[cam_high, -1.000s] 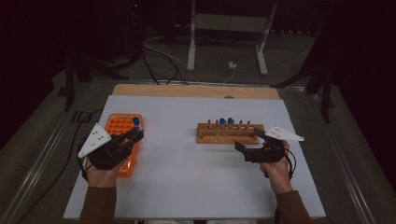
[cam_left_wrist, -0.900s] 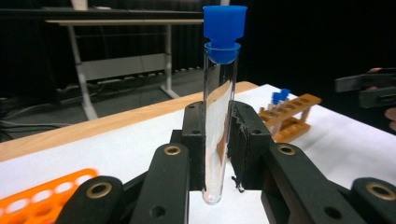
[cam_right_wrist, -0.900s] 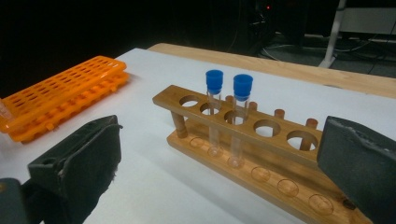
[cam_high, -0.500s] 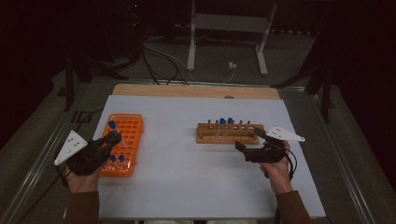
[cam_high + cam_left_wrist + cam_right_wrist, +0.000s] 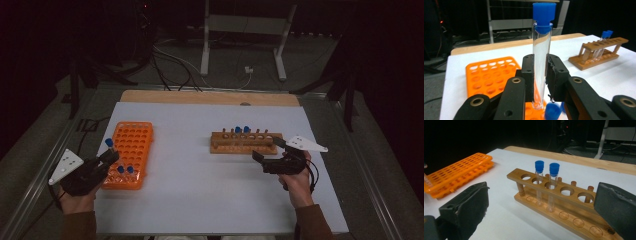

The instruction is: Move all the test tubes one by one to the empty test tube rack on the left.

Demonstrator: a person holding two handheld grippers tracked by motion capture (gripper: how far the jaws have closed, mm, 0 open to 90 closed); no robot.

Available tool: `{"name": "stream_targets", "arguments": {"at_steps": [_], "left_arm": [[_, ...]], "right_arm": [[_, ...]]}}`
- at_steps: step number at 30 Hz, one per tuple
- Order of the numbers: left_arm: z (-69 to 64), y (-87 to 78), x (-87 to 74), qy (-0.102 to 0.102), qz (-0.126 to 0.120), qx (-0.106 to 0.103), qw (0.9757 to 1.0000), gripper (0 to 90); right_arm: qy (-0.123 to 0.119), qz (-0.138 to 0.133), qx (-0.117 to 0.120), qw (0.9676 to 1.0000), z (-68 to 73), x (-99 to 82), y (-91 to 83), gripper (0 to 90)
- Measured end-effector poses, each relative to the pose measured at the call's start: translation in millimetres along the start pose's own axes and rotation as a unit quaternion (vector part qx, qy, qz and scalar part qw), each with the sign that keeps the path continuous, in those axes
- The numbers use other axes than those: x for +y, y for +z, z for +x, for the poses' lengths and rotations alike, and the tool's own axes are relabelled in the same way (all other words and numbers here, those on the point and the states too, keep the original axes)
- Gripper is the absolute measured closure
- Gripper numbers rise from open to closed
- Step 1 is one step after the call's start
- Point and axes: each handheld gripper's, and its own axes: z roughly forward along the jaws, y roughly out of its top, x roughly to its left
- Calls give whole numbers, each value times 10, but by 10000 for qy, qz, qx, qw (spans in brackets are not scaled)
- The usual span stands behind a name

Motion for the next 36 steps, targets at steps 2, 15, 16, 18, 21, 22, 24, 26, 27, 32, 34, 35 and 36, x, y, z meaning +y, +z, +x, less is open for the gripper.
{"name": "stream_targets", "arguments": {"at_steps": [2, 15, 16, 18, 21, 22, 24, 26, 27, 32, 34, 35, 36], "left_arm": [[26, -23, -42, -31, 31, 47, 10000, 782], [76, -78, -270, -47, 286, 55, 9996, 782], [77, -78, -286, -44, 322, 59, 9995, 782], [73, -73, -322, -6, 429, 48, 9991, 781], [50, -63, -359, 46, 551, -3, 9985, 782], [40, -59, -366, 100, 582, 18, 9983, 781], [21, -51, -385, 189, 693, 63, 9974, 781], [15, -42, -406, 241, 815, 85, 9963, 781], [10, -35, -420, 243, 884, 93, 9957, 781], [16, -2, -462, 232, 1174, 80, 9928, 781], [21, 7, -468, 222, 1227, 78, 9922, 781], [23, 10, -469, 205, 1265, 75, 9917, 781], [26, 12, -469, 201, 1278, 78, 9916, 781]], "right_arm": [[5, -15, -3, 10000, 3, 0, -1, 1], [-3, -19, 0, 10000, 13, -3, 0, 1], [-6, -21, 1, 10000, 14, -3, 0, 1], [-5, -22, -1, 10000, 13, -3, -1, 1], [6, -26, 3, 10000, 12, -3, -2, 1], [2, -27, 6, 10000, 12, -3, -2, 1], [-4, -21, -1, 10000, 12, -3, -1, 1], [-2, -19, 7, 10000, 12, -4, -1, 1], [-3, -16, 4, 10000, 12, -4, -1, 1], [-10, -13, 14, 10000, 13, -4, 0, 1], [-4, 5, 27, 10000, 14, -6, 5, 1], [-4, 10, 30, 10000, 15, -8, 8, 1], [-6, 18, 37, 10000, 17, -10, 12, 1]]}}
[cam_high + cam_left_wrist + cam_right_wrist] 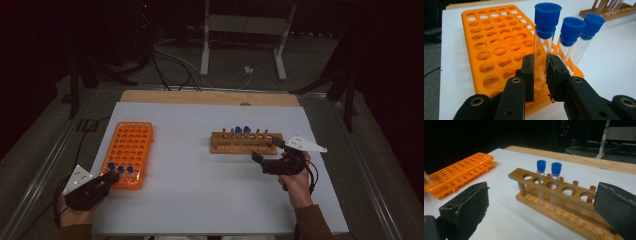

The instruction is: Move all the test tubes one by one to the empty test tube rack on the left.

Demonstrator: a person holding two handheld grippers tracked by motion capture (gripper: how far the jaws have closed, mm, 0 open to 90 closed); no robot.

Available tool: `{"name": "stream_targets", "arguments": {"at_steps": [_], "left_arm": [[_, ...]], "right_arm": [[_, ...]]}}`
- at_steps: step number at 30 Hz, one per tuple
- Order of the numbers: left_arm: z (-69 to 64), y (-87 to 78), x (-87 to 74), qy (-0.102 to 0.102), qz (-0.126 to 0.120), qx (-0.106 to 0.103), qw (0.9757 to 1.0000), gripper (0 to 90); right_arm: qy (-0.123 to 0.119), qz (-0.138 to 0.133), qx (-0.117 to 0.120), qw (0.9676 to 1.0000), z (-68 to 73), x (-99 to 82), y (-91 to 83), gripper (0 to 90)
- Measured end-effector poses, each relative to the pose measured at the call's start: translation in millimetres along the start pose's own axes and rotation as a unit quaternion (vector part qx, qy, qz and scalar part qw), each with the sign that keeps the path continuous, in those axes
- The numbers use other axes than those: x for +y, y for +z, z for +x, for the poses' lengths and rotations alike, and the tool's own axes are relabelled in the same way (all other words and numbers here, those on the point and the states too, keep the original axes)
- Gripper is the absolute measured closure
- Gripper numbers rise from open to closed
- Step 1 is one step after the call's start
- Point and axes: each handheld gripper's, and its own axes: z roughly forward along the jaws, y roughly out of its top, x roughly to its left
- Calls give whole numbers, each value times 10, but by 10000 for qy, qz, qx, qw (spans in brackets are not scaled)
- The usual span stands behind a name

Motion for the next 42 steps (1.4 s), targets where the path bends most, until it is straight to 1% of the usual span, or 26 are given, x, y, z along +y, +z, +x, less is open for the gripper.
{"name": "stream_targets", "arguments": {"at_steps": [4, 9, 12, 18, 25, 26, 28, 30, 34, 36, 38, 40, 42], "left_arm": [[0, 9, 2, -14, 70, 5, 10000, 782], [-30, 41, 4, 100, 249, 79, 9996, 781], [-27, 65, -22, 120, 368, 72, 9992, 781], [-36, 62, -21, 125, 412, 86, 9990, 780], [-34, 49, -33, 64, 372, 70, 9993, 774], [-26, 43, -38, -6, 342, 41, 9994, 771], [-15, 27, -39, -75, 279, 14, 9996, 763], [-13, 0, -24, -119, 169, 17, 9998, 708], [-19, -79, 25, -189, -127, -33, 9997, 611], [-19, -116, 43, -221, -281, -85, 9993, 577], [-19, -148, 65, -263, -427, -112, 9987, 516], [-30, -180, 97, -273, -591, -137, 9978, 478], [-53, -190, 131, -270, -673, -156, 9972, 401]], "right_arm": [[-1, 10, 11, 10000, 4, -3, 7, 2], [-6, 17, 18, 10000, 9, -5, 11, 1], [-12, 19, 22, 10000, 10, -7, 15, 2], [-16, 38, 31, 10000, 11, -12, 22, 1], [-8, 35, 19, 10000, 2, -14, 24, 1], [-7, 39, 16, 10000, 1, -14, 25, 2], [7, 44, 20, 10000, 0, -15, 29, 2], [-2, 51, 22, 10000, 3, -16, 31, 1], [-3, 50, 20, 10000, 4, -15, 29, 1], [-3, 49, 19, 10000, 3, -15, 28, 1], [0, 50, 14, 10000, 1, -15, 29, 2], [0, 47, 14, 10000, -4, -16, 31, 1], [4, 53, 6, 10000, -7, -17, 33, 1]]}}
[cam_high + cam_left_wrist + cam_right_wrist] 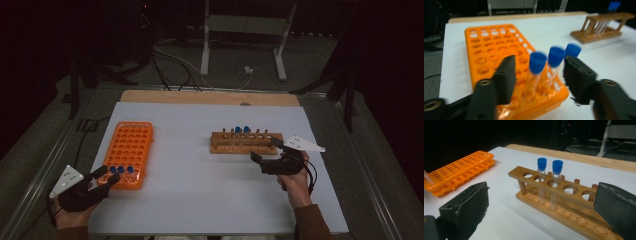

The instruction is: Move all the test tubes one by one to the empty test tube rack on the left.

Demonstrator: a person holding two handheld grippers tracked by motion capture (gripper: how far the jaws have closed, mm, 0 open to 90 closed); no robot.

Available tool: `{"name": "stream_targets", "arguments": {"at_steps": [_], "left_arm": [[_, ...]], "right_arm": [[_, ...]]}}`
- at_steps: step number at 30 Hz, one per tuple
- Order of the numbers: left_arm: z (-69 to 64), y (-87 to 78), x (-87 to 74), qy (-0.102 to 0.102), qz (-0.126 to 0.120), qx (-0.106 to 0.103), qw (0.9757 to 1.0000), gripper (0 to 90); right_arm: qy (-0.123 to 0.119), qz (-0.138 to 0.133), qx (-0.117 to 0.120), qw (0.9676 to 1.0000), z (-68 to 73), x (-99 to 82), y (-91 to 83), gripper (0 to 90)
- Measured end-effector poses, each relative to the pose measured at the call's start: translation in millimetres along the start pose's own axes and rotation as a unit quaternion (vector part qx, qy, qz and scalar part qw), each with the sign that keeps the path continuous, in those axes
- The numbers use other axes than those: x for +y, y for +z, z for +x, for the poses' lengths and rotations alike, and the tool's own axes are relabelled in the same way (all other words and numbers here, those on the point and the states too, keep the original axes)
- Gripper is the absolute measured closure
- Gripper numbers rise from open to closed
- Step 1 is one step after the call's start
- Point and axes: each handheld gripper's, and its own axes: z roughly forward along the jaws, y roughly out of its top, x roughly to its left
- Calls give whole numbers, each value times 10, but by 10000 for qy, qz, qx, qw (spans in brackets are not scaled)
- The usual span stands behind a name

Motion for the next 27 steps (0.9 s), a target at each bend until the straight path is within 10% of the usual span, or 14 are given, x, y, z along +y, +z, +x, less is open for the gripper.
{"name": "stream_targets", "arguments": {"at_steps": [7, 27], "left_arm": [[-142, 52, 120, 136, -122, 70, 9998, 171], [-370, 268, 331, 142, -343, 129, 9992, 17]], "right_arm": [[-14, 23, -41, 10000, -19, -3, 22, 1], [-56, 139, -235, 9996, -110, -6, 133, 1]]}}
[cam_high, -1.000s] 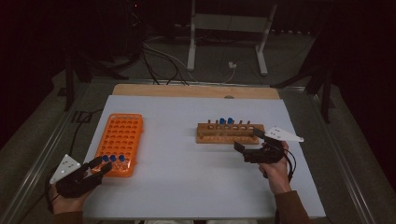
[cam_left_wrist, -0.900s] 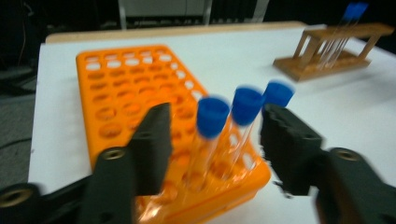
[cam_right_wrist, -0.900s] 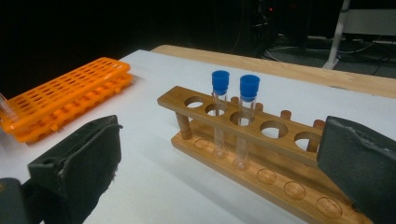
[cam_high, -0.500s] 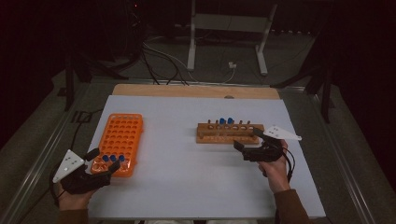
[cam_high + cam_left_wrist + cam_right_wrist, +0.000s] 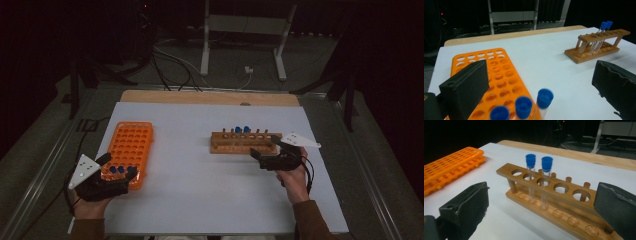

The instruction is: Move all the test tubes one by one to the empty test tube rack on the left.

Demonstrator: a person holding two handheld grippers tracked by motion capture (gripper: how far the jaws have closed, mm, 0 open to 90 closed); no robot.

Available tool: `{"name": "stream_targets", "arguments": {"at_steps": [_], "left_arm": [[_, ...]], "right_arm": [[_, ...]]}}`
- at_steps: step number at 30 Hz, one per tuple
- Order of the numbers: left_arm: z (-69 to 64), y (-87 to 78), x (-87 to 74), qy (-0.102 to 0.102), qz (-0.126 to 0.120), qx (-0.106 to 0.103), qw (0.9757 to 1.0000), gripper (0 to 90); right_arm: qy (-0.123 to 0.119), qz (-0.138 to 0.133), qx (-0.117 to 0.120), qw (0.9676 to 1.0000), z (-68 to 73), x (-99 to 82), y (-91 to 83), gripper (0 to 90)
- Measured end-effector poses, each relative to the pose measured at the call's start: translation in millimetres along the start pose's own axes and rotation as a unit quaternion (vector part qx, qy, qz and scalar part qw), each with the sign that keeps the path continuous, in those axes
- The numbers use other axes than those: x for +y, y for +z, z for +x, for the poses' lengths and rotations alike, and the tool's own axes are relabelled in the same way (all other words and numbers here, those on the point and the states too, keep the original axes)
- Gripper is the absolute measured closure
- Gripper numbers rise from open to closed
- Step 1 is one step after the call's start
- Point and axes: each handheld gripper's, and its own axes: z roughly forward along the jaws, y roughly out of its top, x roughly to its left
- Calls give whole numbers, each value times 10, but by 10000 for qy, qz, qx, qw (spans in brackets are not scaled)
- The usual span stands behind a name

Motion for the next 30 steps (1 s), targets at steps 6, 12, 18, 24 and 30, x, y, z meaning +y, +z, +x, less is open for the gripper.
{"name": "stream_targets", "arguments": {"at_steps": [6, 12, 18, 24, 30], "left_arm": [[-102, 116, 62, 37, -32, -75, 10000, 12], [-205, 264, 114, 19, -34, -174, 9998, 12], [-310, 412, 147, 29, 42, -292, 9996, 12], [-343, 465, 148, 35, 32, -361, 9993, 12], [-318, 436, 147, -18, -18, -394, 9992, 12]], "right_arm": [[-46, -26, -56, 10000, -1, 40, 16, 2], [-108, -25, -58, 9999, 29, 126, 84, 2], [-69, 81, -94, 9999, 12, 181, 223, 2], [-114, 312, -73, 9994, -14, 194, 382, 47], [-156, 518, -199, 9983, -62, 183, 525, 89]]}}
